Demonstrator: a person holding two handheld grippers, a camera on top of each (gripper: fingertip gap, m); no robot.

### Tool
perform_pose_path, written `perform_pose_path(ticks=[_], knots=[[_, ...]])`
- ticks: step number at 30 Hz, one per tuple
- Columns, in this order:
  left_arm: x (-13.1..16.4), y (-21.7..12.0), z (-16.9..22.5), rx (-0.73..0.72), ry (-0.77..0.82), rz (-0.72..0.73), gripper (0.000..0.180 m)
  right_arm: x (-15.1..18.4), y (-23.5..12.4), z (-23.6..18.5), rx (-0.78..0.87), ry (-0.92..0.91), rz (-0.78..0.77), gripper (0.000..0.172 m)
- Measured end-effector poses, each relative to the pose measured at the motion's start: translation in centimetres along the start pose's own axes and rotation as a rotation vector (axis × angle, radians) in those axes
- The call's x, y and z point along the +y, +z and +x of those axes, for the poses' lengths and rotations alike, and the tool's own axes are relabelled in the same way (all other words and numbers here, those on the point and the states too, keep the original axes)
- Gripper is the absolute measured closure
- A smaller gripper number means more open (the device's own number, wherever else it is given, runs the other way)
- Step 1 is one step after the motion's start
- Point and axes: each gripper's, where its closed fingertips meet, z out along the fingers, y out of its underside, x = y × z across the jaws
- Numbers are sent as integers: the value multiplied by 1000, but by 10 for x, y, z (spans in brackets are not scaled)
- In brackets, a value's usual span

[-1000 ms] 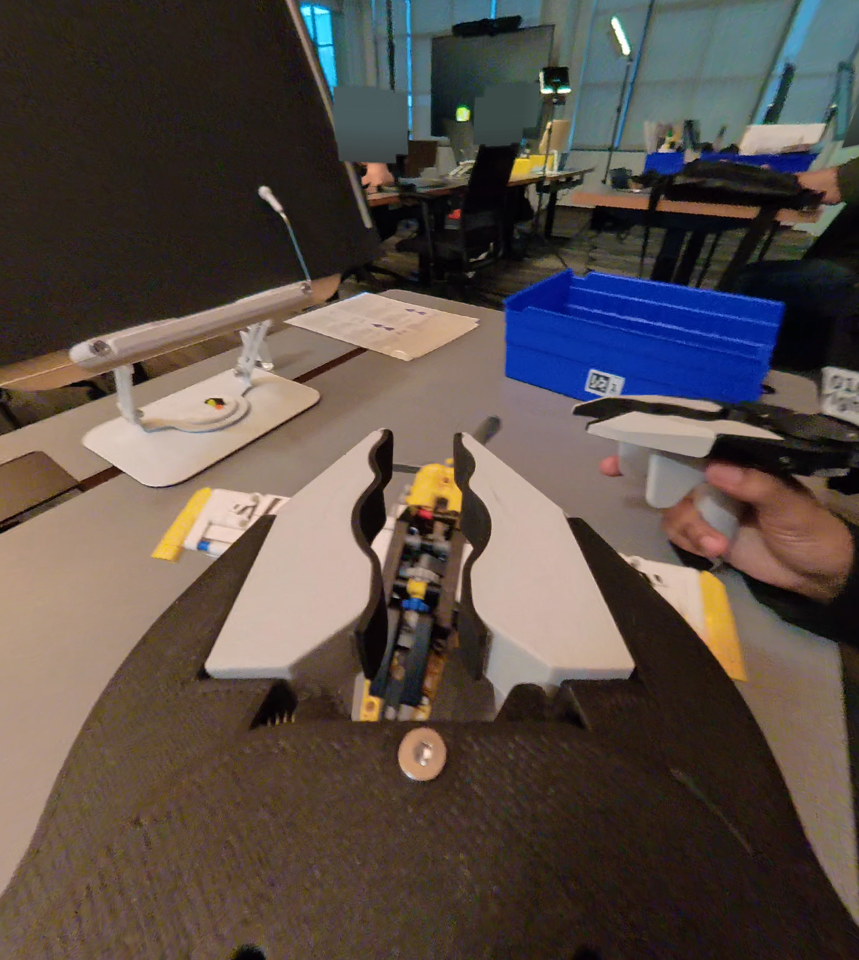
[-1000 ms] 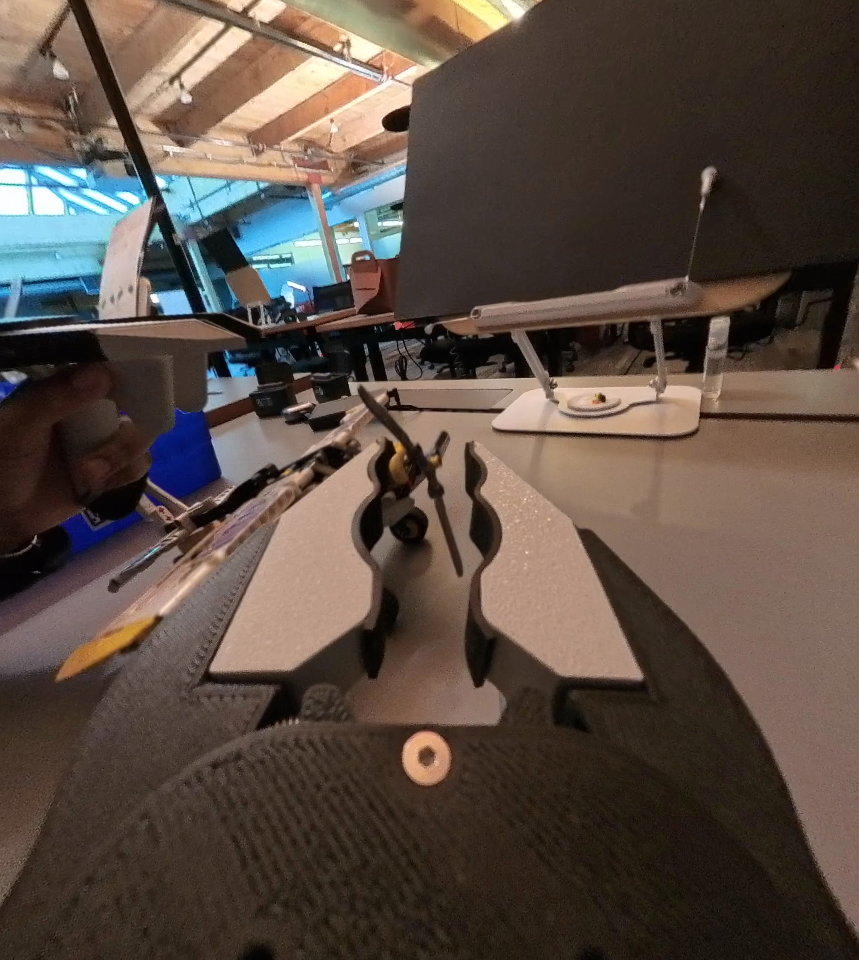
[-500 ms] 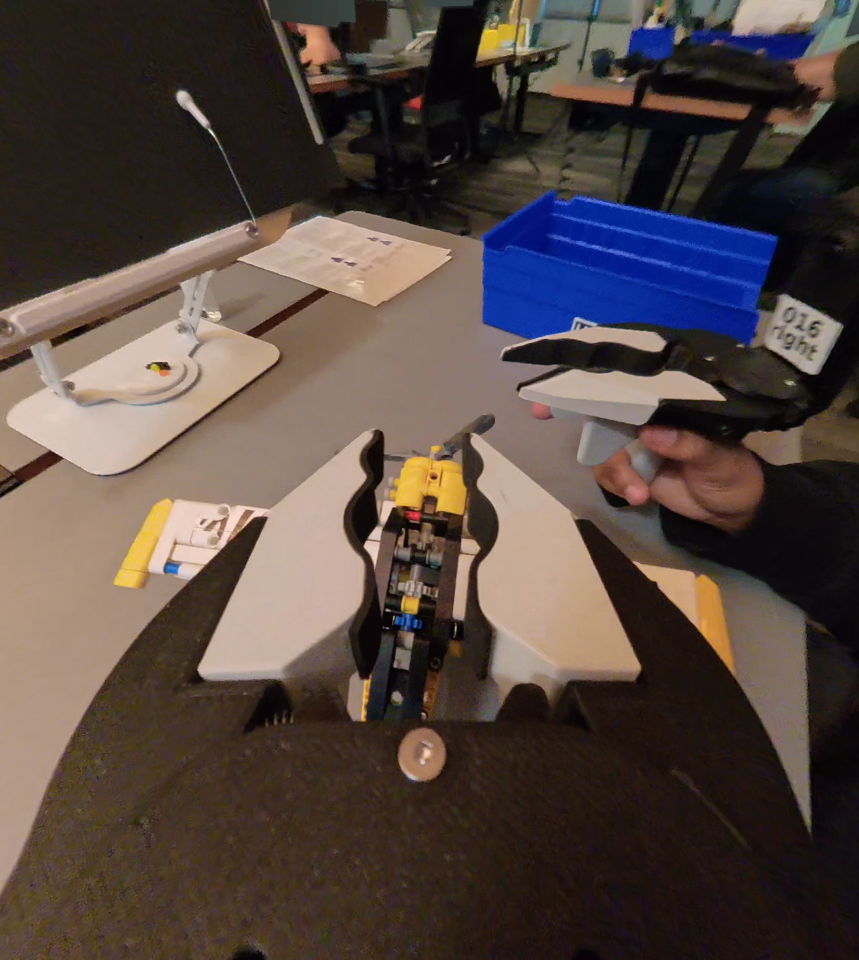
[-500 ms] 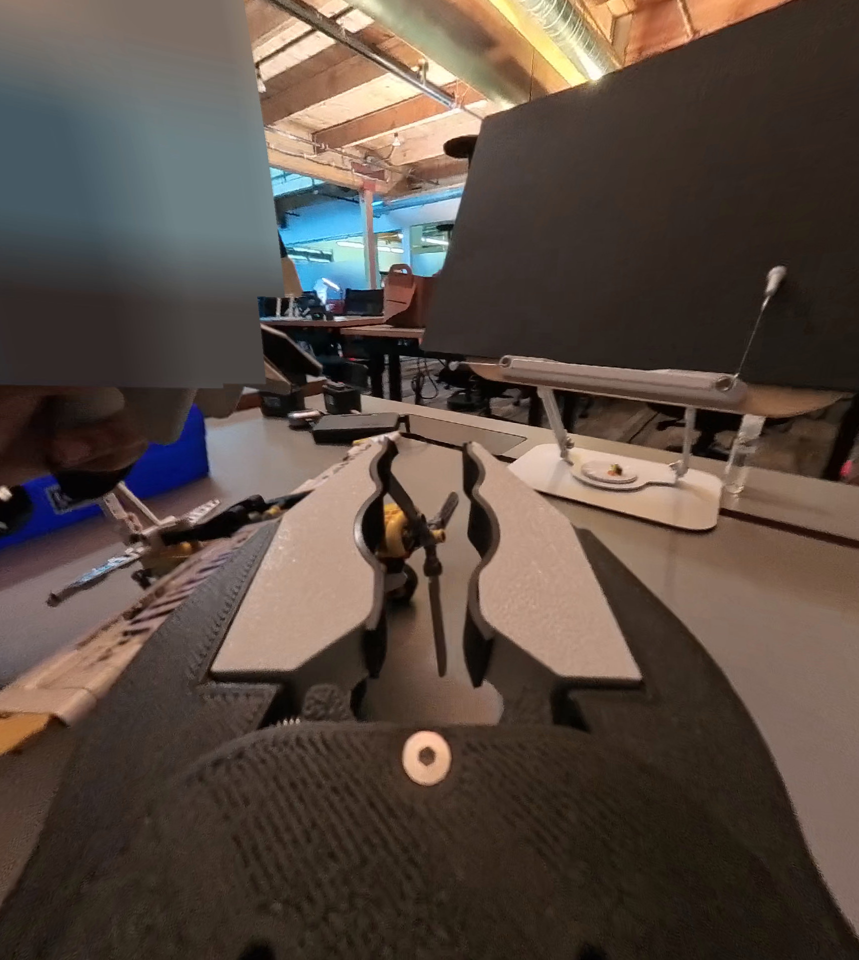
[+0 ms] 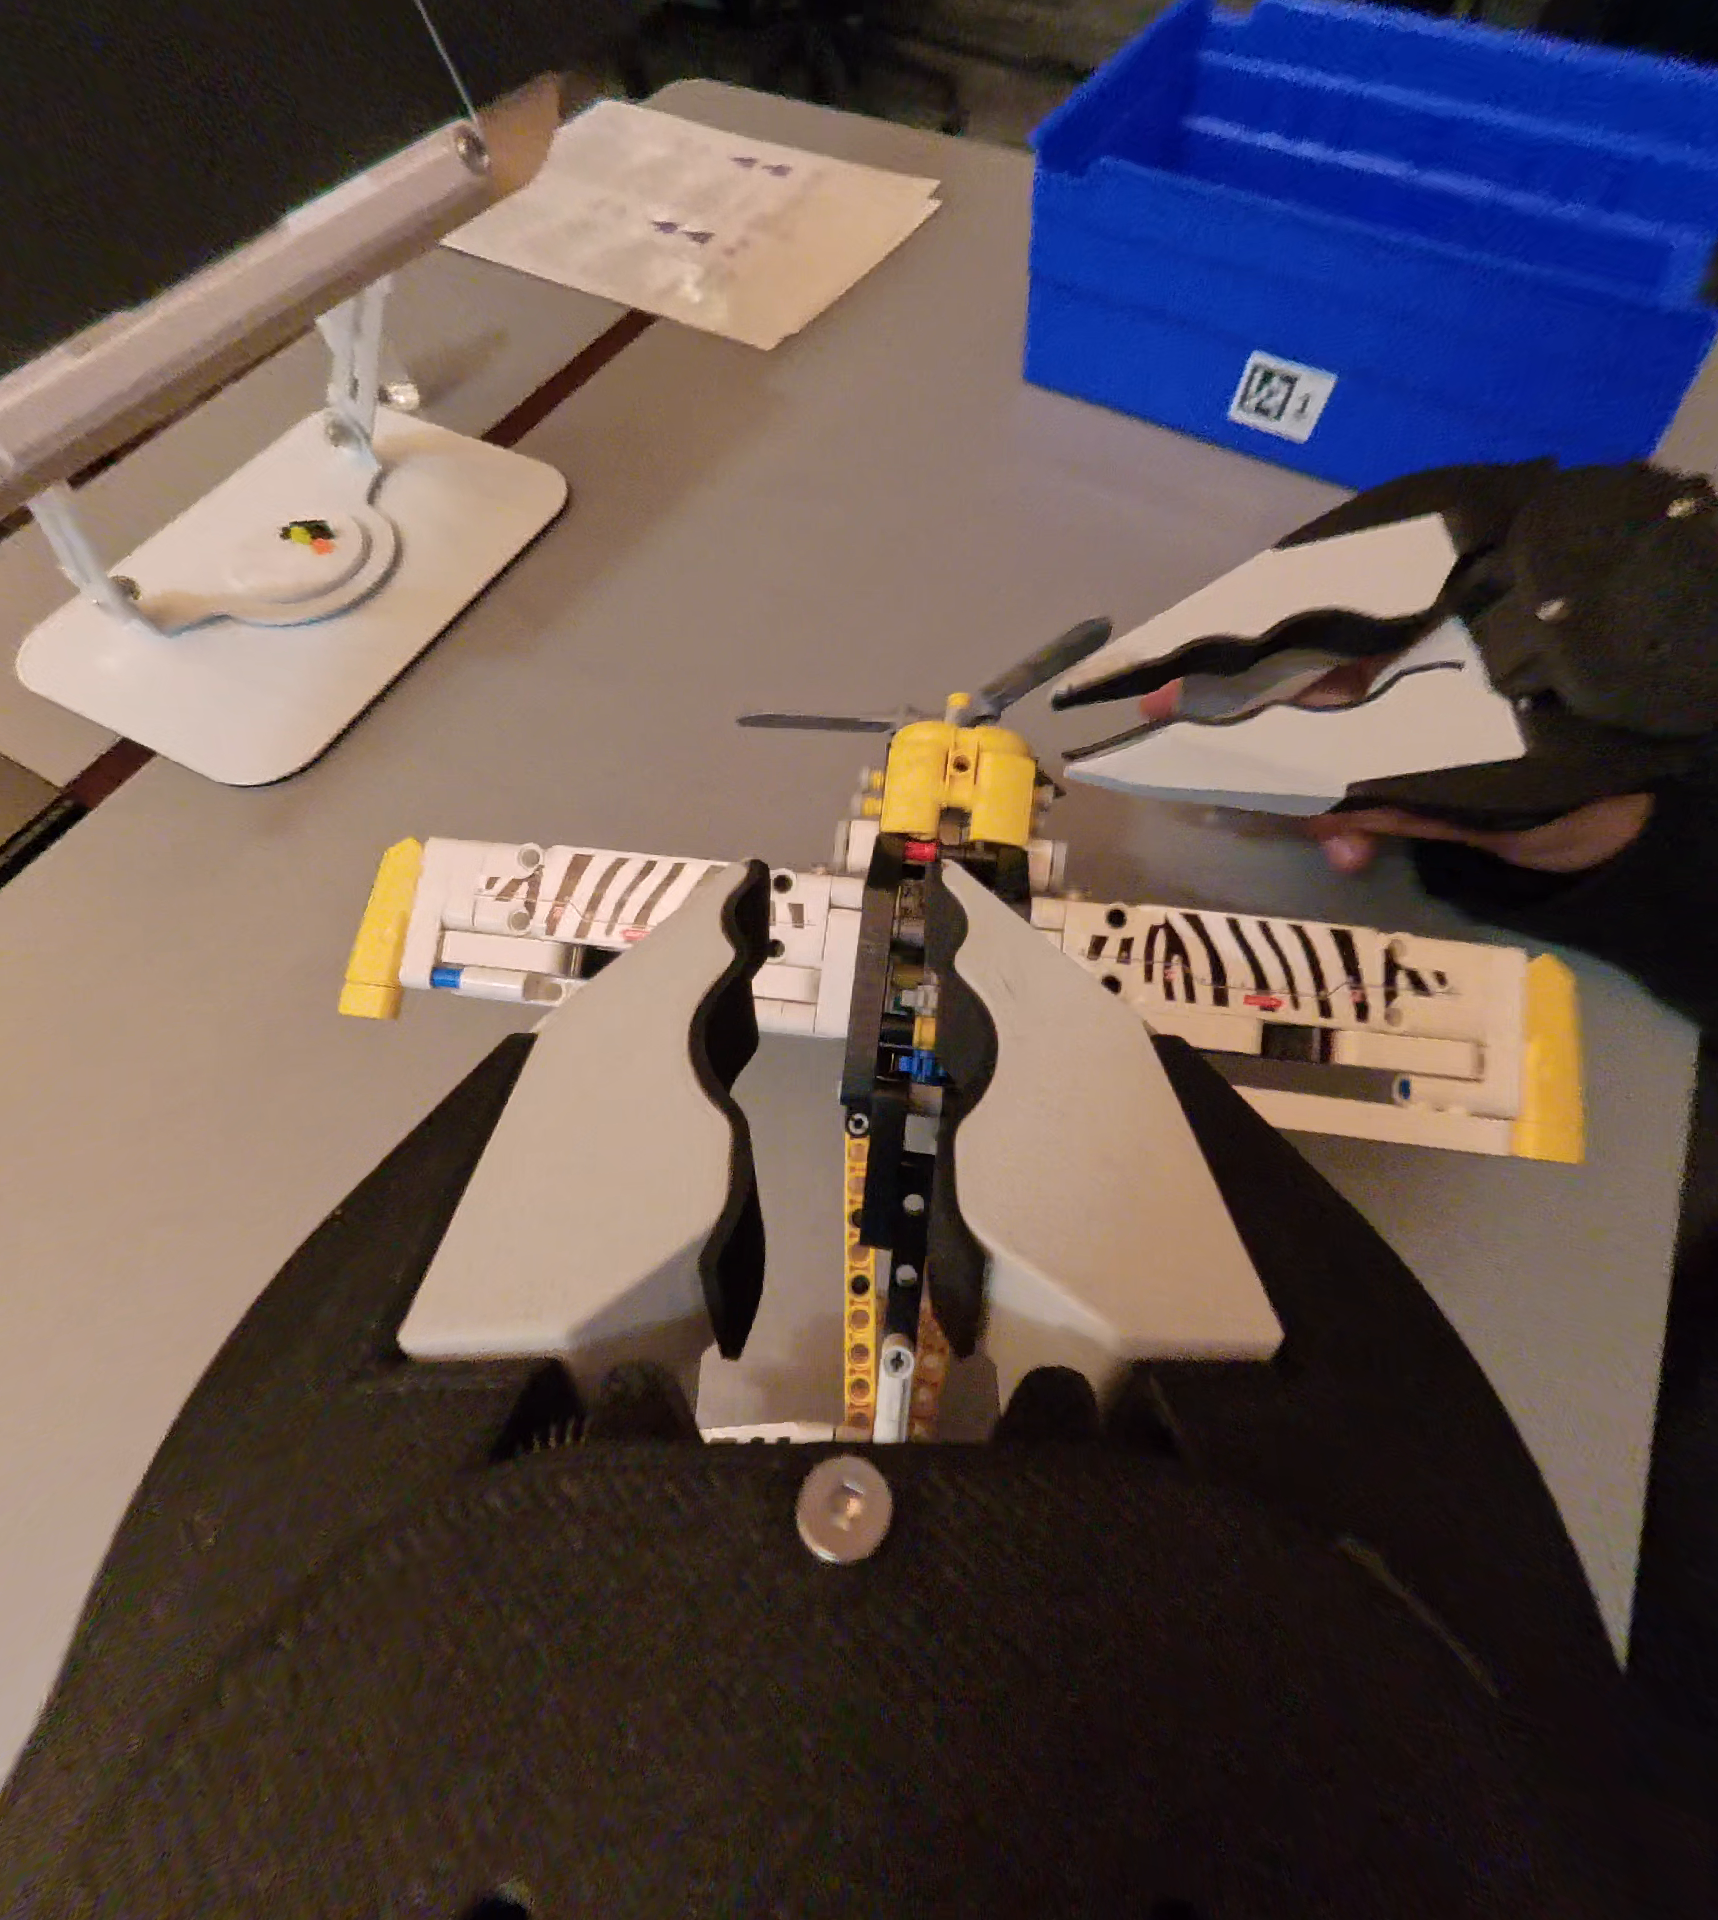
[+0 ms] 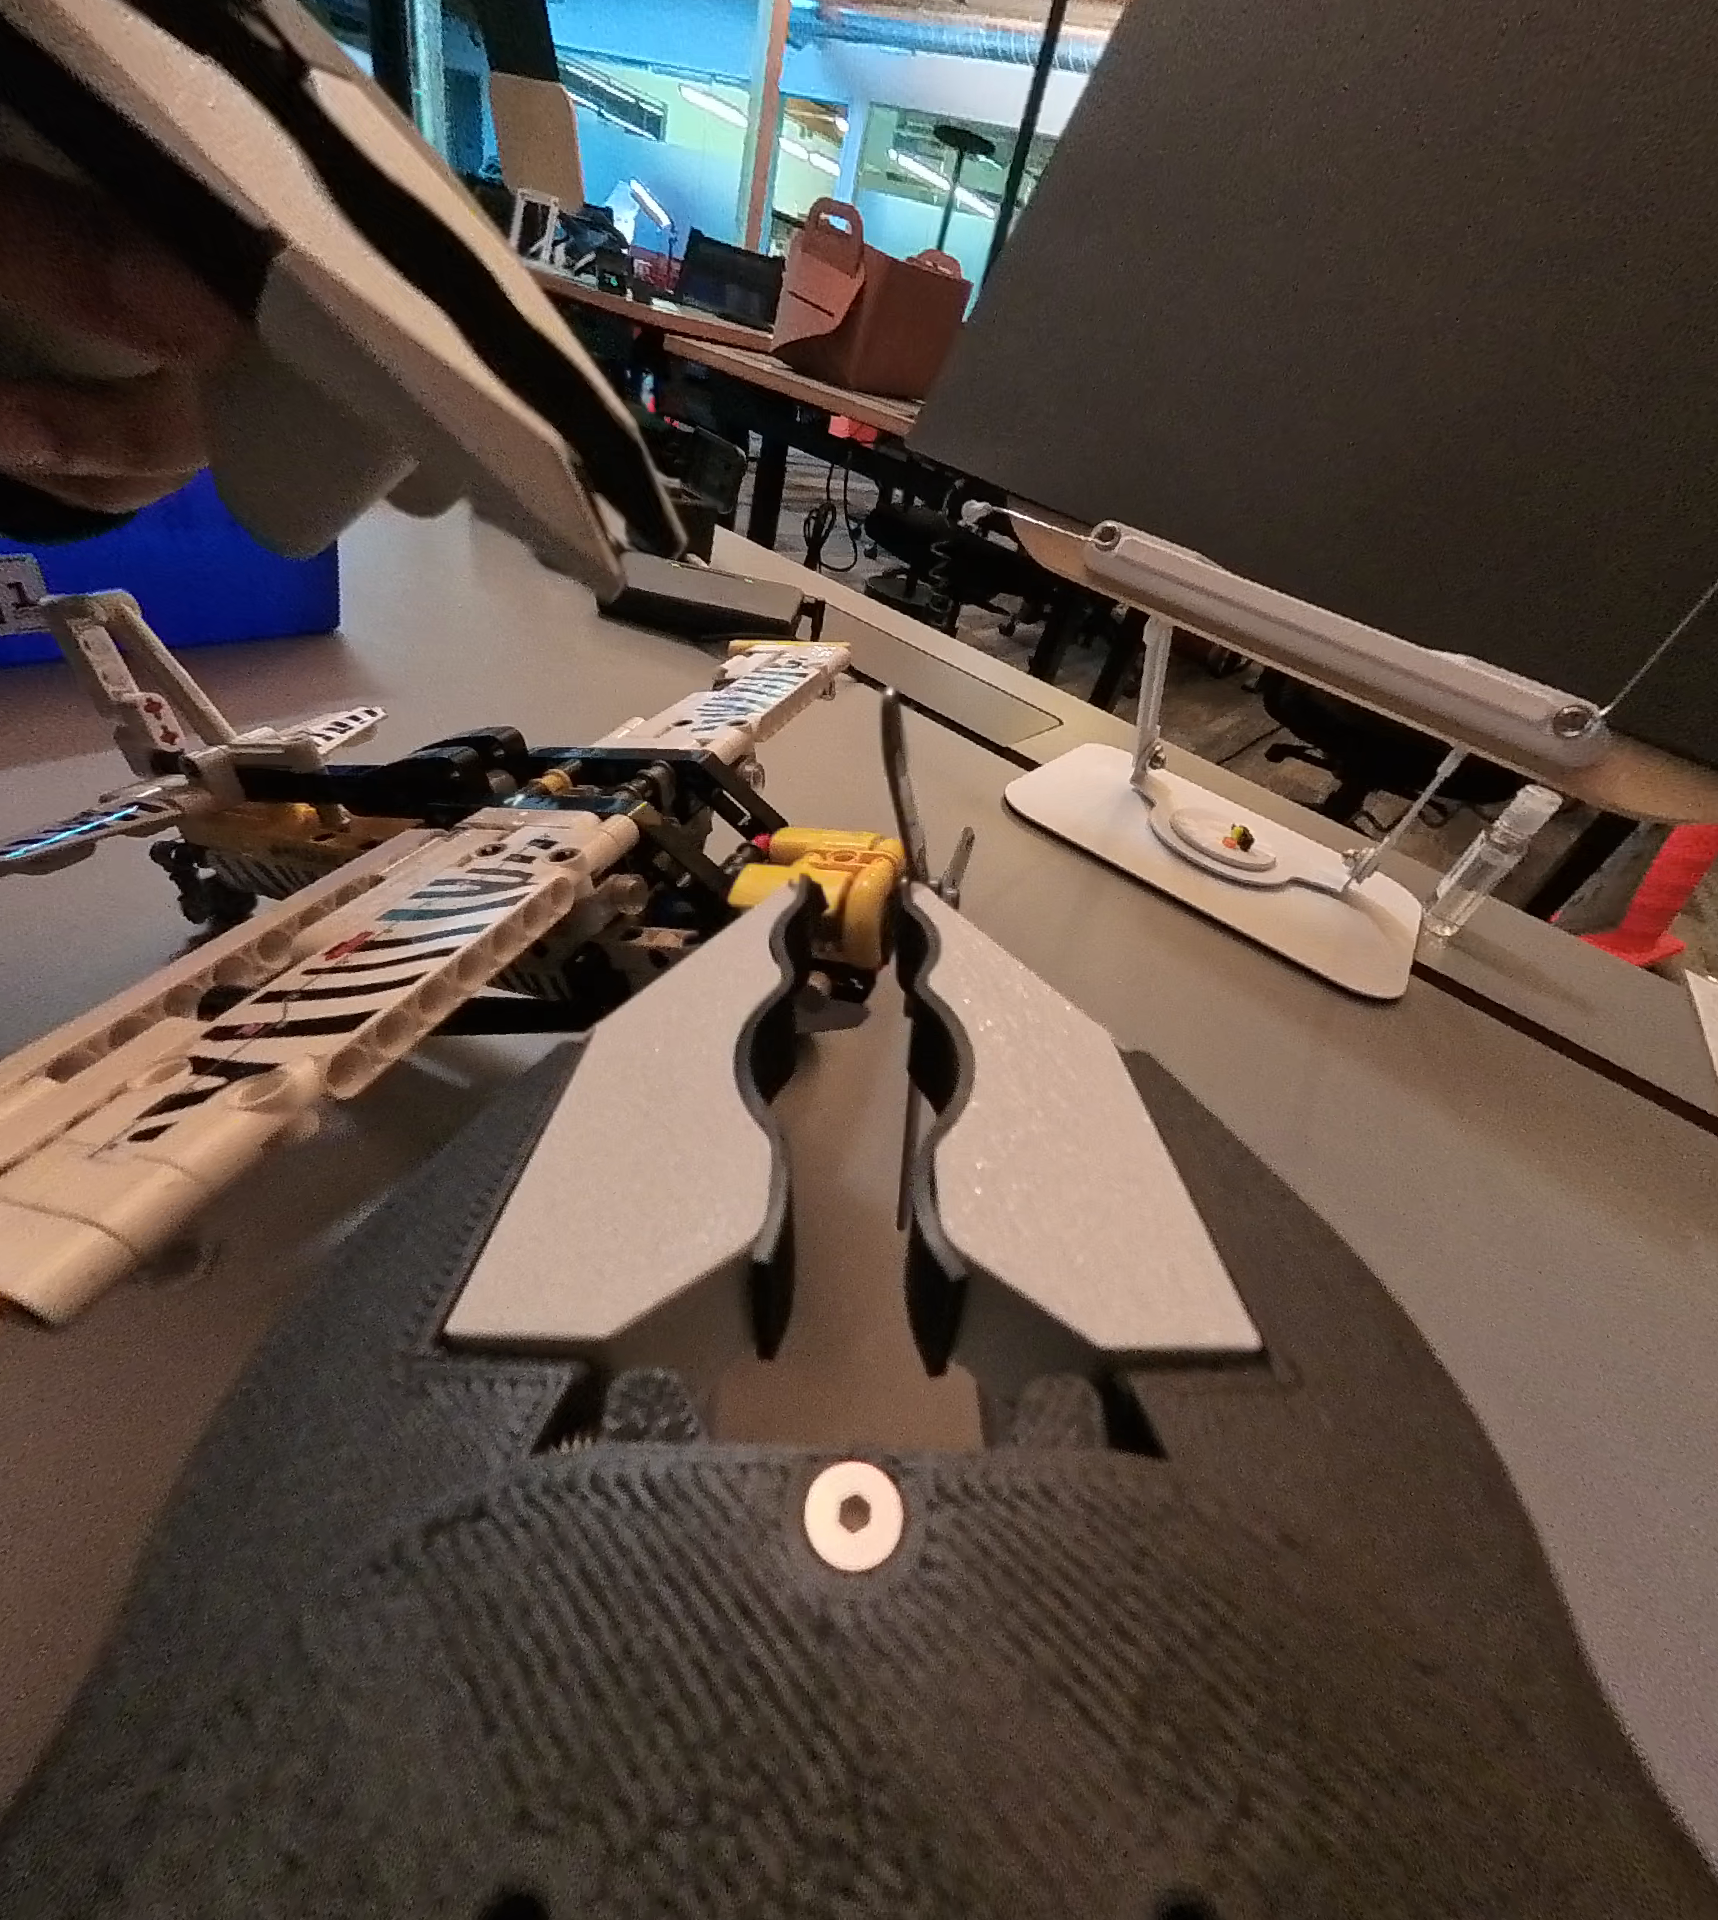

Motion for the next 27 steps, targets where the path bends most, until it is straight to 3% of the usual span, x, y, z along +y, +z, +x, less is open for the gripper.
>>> perform_pose_path(ticks=[4, 7, 11, 27], knots=[[10, 12, 14, 38, 36, -70, 145, 3, 0, 3, -9, 53, -8, 157], [17, 21, 25, 94, -1, -113, 128, 4, 1, 3, -10, 66, -13, 156], [22, 27, 24, 72, -11, -146, 120, 9, 3, 2, -10, 60, -40, 156], [25, 32, 26, 85, -25, -154, 125, 16, 7, 0, -10, 77, -78, 158]])
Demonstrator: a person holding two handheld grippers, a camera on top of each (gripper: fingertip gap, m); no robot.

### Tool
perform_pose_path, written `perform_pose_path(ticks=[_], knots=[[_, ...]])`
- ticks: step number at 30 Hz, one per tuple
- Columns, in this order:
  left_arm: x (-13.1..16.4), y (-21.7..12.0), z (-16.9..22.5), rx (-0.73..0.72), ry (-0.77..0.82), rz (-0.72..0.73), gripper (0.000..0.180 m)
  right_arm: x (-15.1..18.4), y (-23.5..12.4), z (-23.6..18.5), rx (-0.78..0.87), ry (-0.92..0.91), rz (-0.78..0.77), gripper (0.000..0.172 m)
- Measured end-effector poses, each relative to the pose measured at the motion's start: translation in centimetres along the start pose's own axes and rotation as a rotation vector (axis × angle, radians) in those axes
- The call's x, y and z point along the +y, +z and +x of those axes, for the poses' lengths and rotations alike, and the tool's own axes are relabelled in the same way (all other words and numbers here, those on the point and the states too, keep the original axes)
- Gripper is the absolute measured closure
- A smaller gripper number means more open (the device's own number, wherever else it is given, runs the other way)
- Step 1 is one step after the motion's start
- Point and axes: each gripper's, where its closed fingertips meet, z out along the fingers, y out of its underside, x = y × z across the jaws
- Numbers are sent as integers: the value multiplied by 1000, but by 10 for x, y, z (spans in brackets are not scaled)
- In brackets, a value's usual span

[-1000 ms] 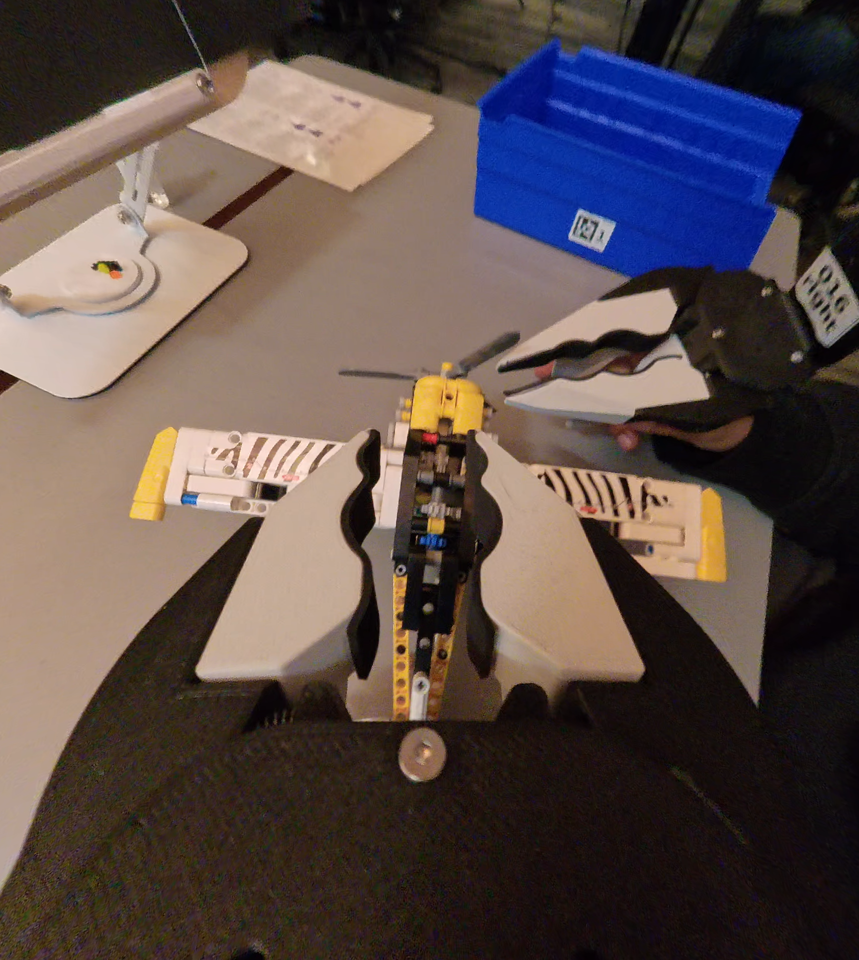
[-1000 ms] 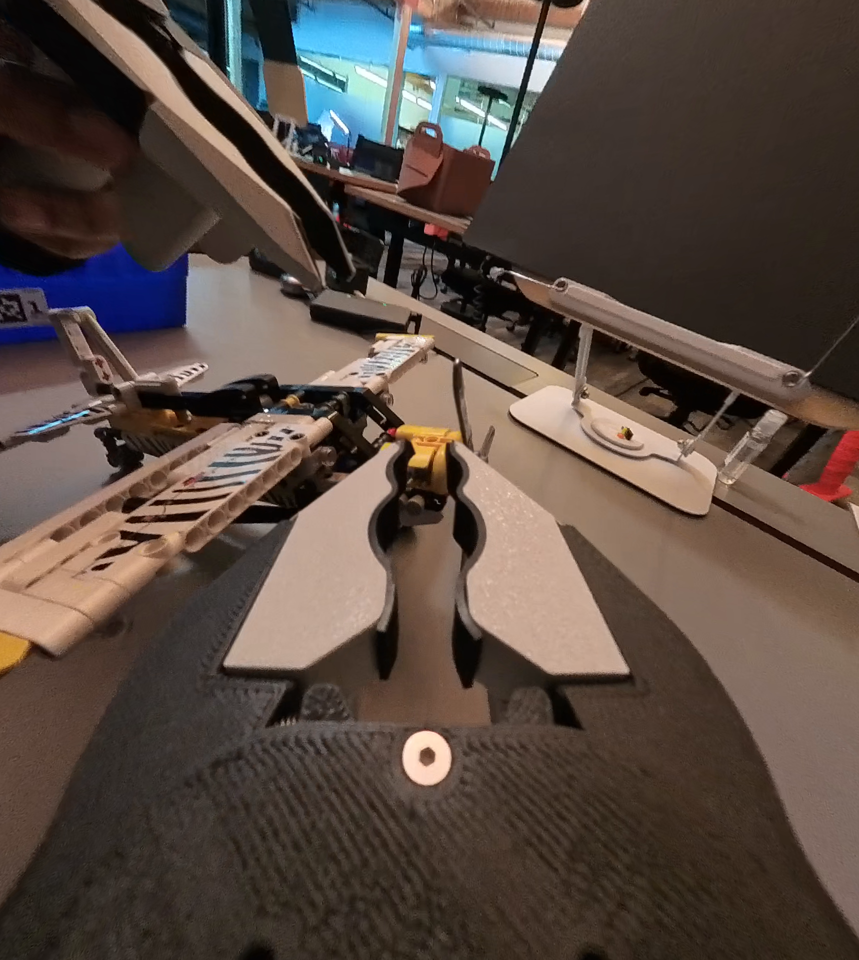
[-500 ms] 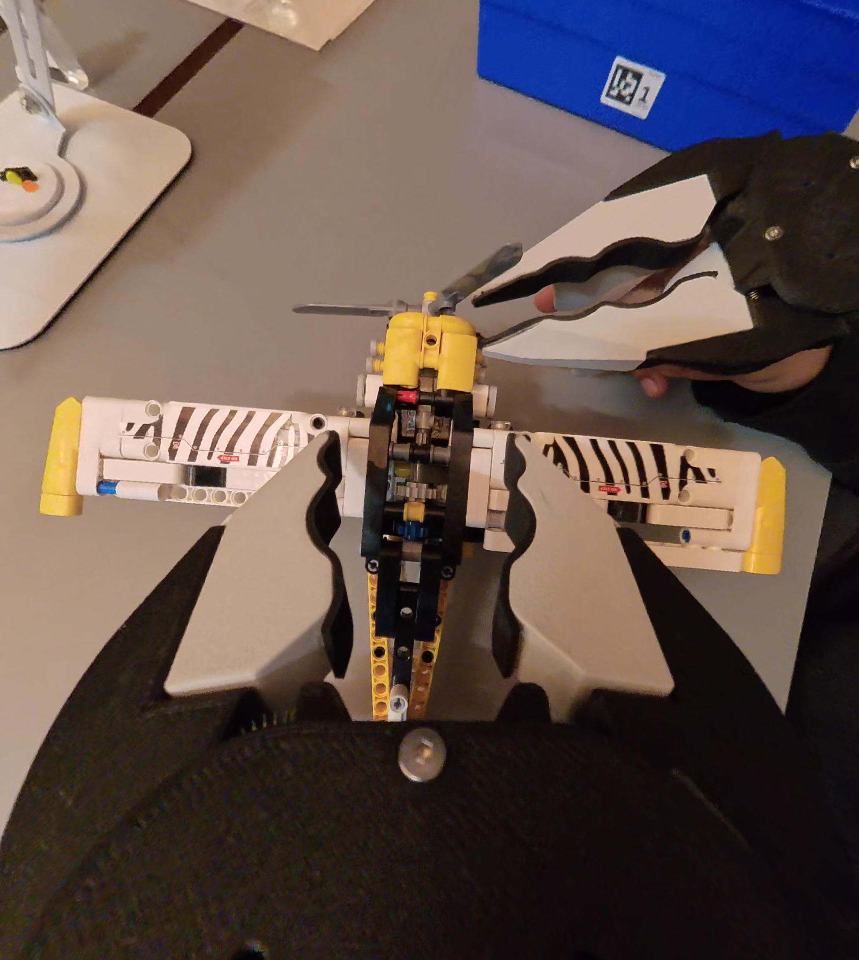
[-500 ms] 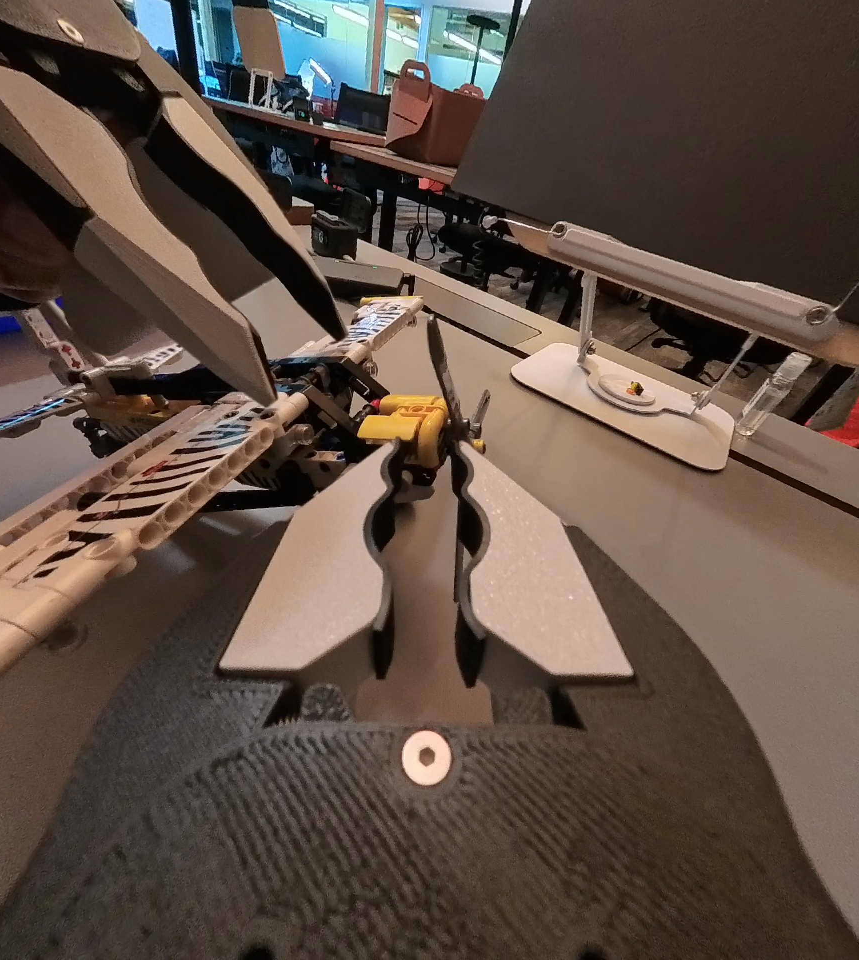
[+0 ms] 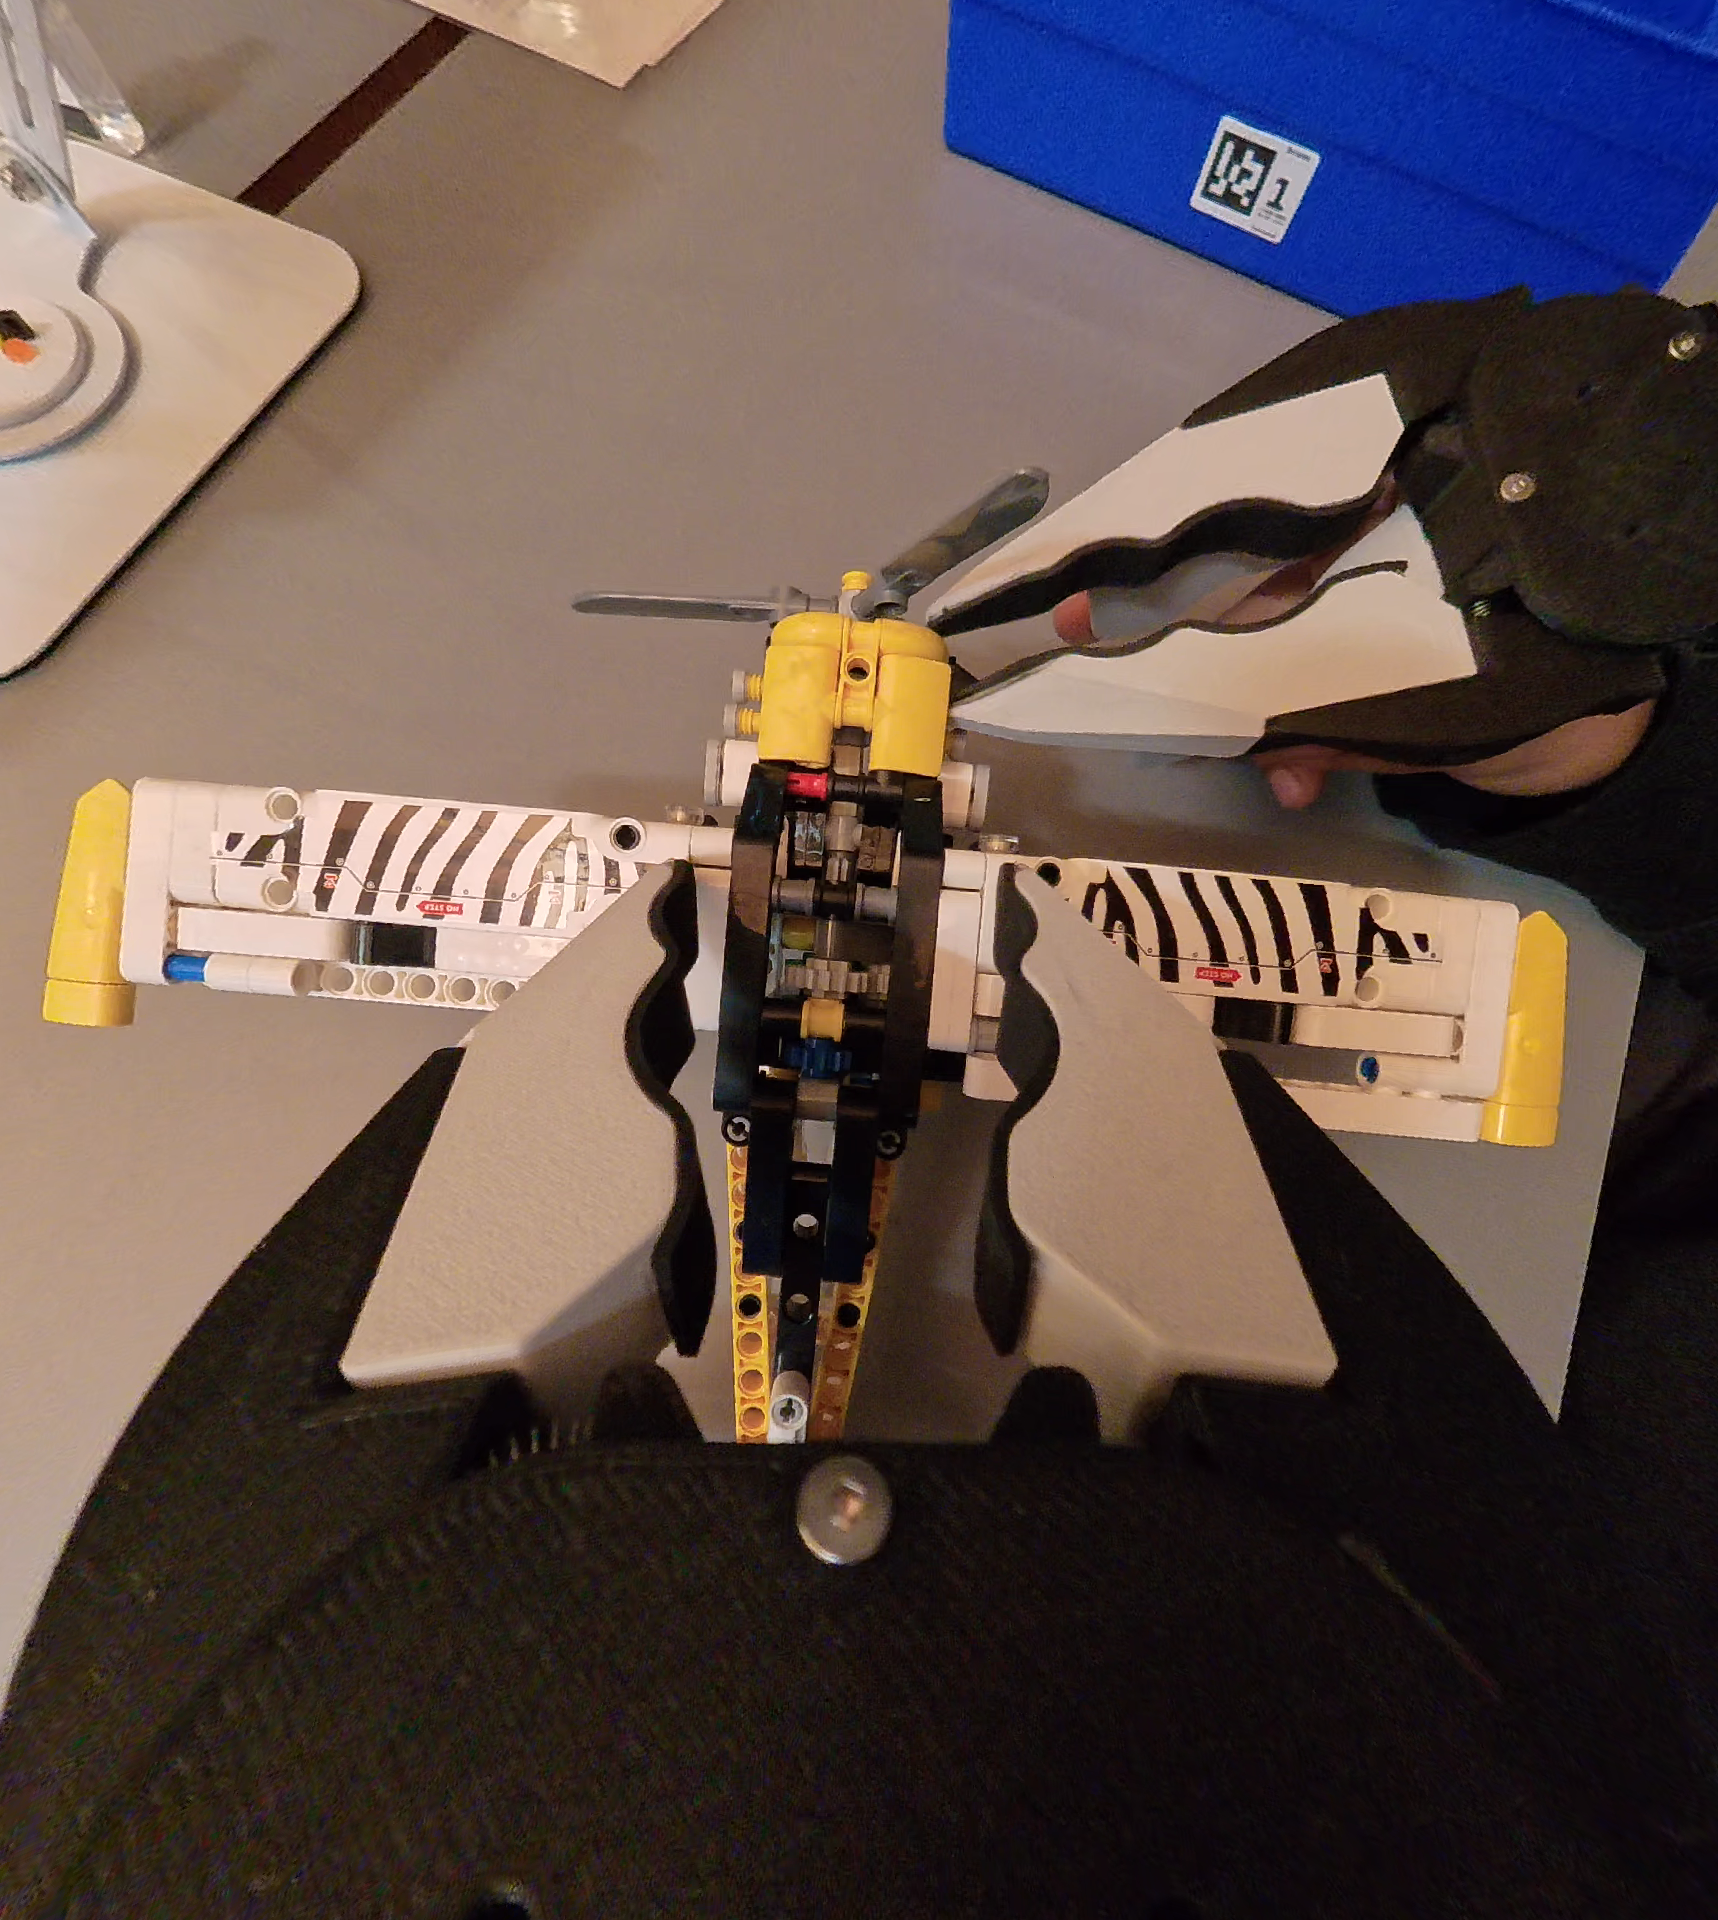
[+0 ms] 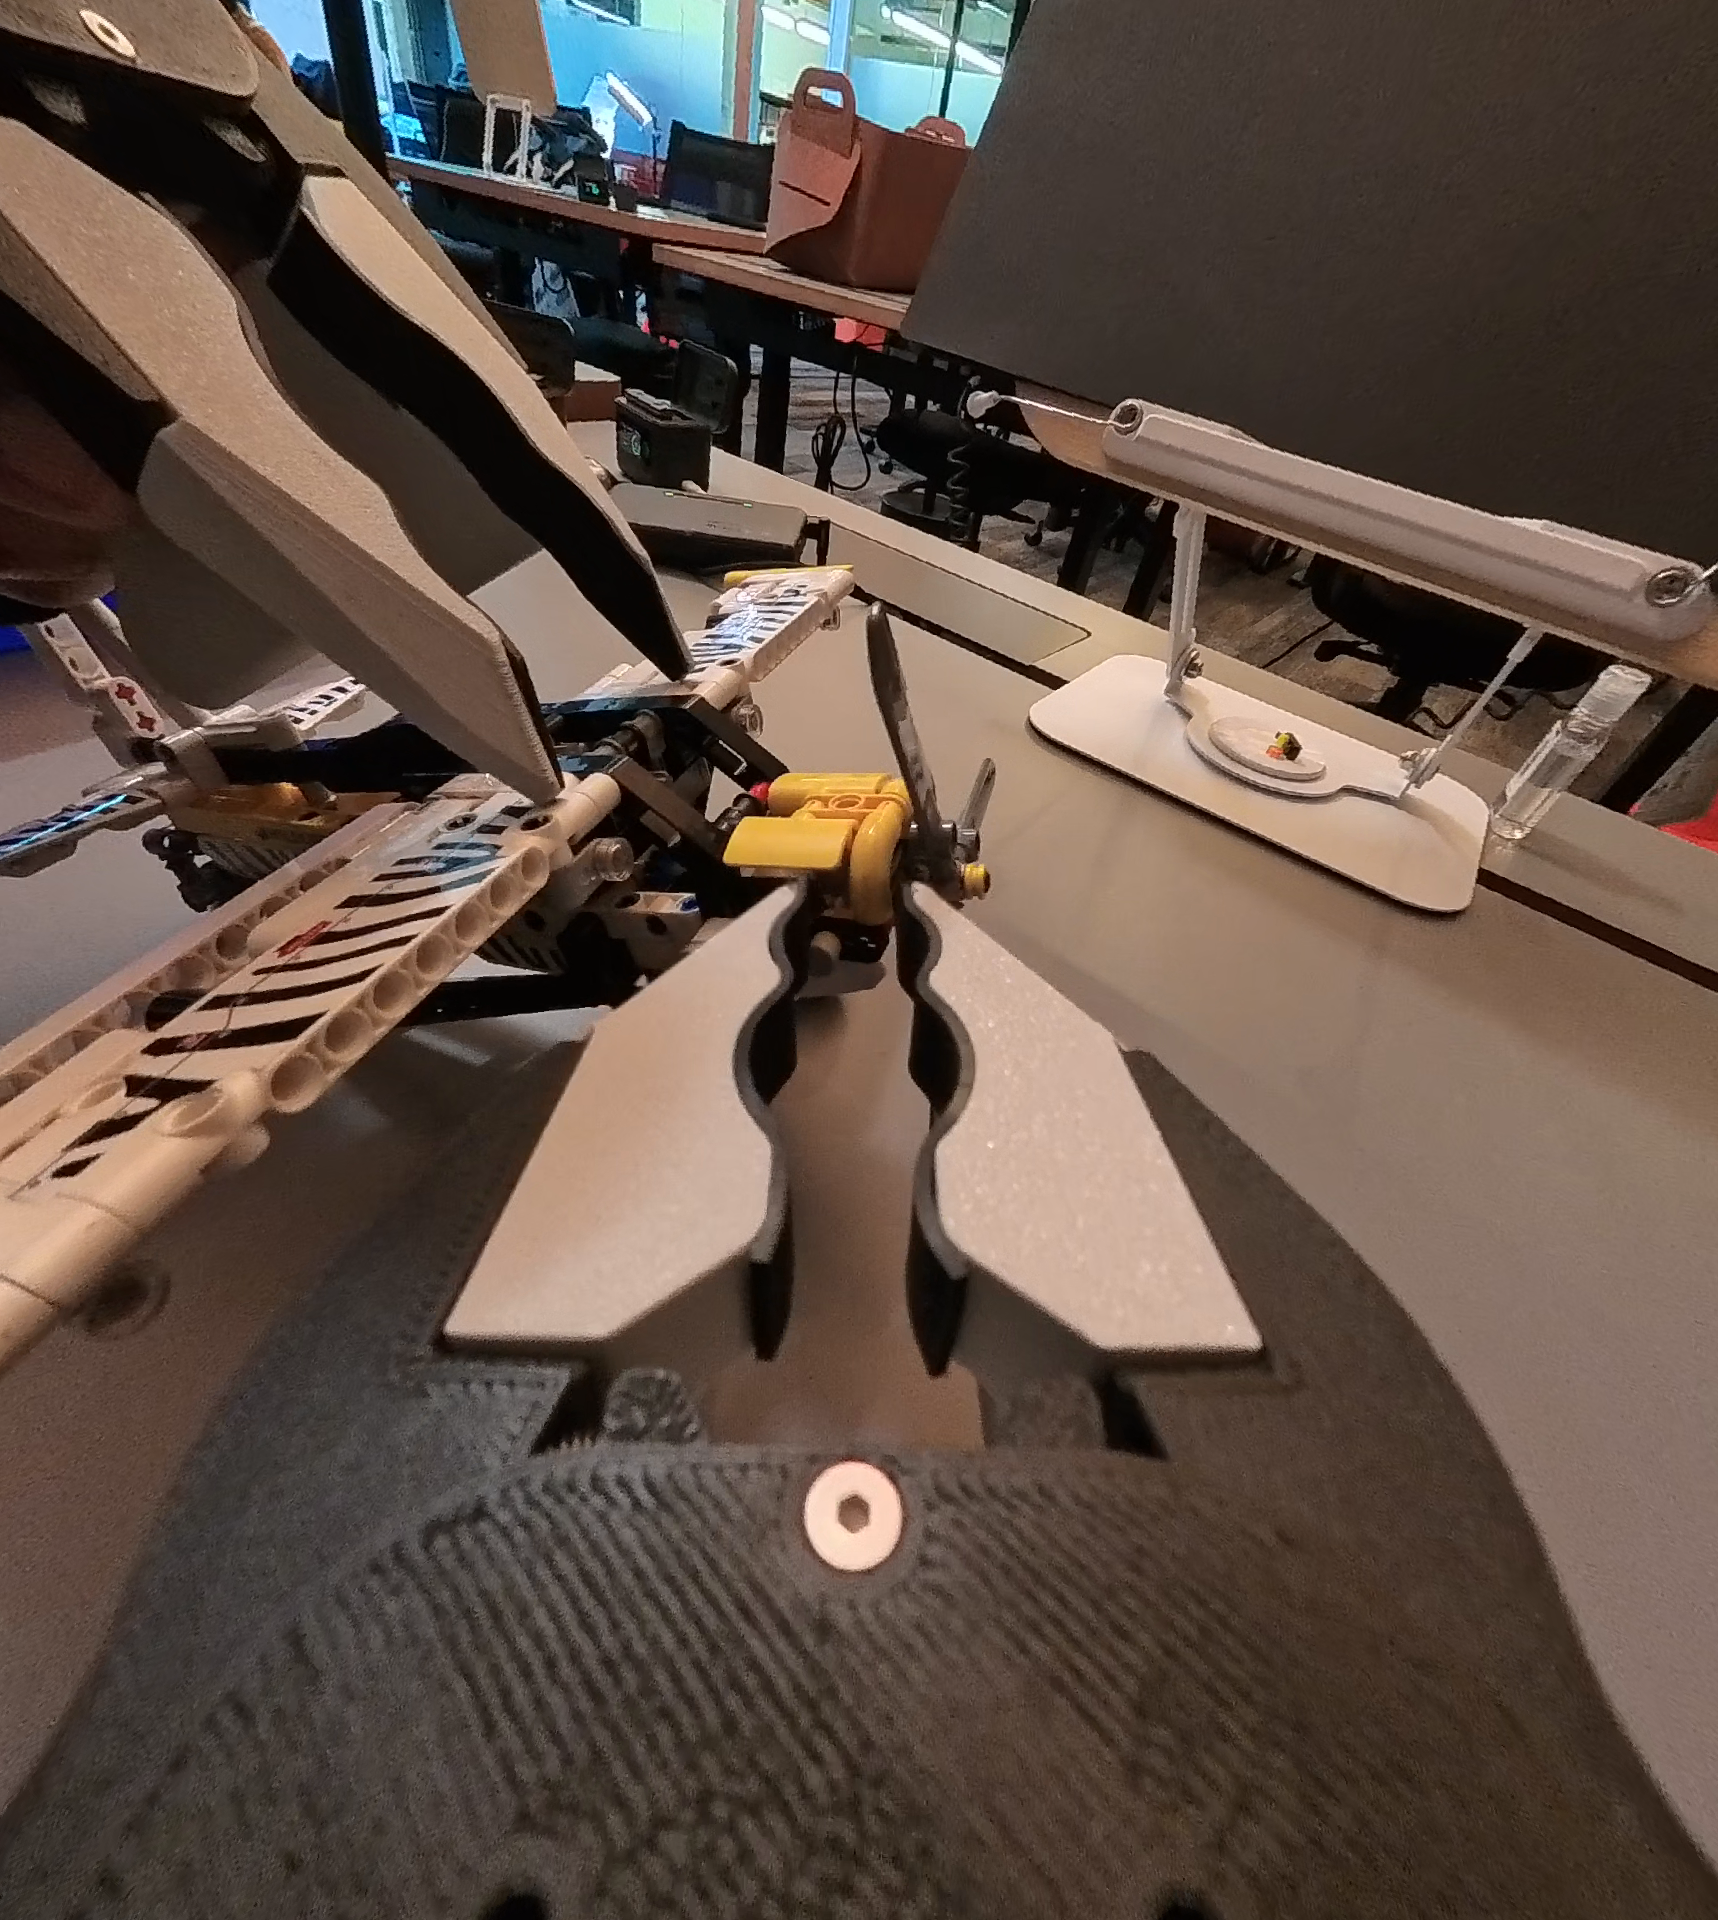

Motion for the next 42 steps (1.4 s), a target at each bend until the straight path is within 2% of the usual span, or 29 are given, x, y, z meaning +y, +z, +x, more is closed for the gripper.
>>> perform_pose_path(ticks=[9, 29, 33, 38, 40, 42], knots=[[0, 0, 0, -4, 1, 3, 125, 1, 1, 4, 33, -10, -7, 165], [-1, 1, -2, -5, -4, 9, 128, -3, -1, 4, 31, -14, 11, 166], [-1, 1, -3, -6, -4, 9, 128, -14, -9, 10, -16, 131, 91, 161], [0, 1, -3, -6, -4, 9, 128, -17, -17, 32, -66, 439, 162, 153], [0, 1, -3, -6, -2, 9, 128, -10, -17, 40, -68, 532, 148, 150], [0, 1, -3, -6, -1, 8, 128, 3, -13, 45, -45, 549, 79, 147]])
